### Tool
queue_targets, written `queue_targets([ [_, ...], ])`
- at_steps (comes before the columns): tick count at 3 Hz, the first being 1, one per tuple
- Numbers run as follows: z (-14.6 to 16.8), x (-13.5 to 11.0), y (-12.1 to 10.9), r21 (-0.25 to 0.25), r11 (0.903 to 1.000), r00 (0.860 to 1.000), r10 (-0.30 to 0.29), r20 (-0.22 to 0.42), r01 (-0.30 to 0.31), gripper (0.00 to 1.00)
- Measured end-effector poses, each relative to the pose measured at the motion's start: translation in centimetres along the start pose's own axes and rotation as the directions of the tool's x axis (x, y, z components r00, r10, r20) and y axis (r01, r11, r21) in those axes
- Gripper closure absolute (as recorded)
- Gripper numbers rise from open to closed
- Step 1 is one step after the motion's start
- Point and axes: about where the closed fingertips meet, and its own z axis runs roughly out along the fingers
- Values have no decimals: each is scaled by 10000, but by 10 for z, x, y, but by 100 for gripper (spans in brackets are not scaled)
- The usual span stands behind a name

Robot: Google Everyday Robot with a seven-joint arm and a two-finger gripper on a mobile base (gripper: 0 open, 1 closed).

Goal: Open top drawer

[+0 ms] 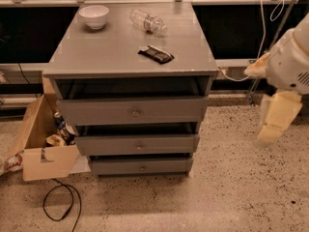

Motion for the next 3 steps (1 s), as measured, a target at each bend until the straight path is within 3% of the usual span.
queue_targets([
  [1, 56, -11, 24, -797, 9960, 9958, -338, 850, 406, 0],
  [2, 118, -34, 48, -1537, 9865, 9833, -279, 1797, 560, 0],
  [3, 118, -34, 48, -1537, 9865, 9833, -279, 1796, 561, 0],
])
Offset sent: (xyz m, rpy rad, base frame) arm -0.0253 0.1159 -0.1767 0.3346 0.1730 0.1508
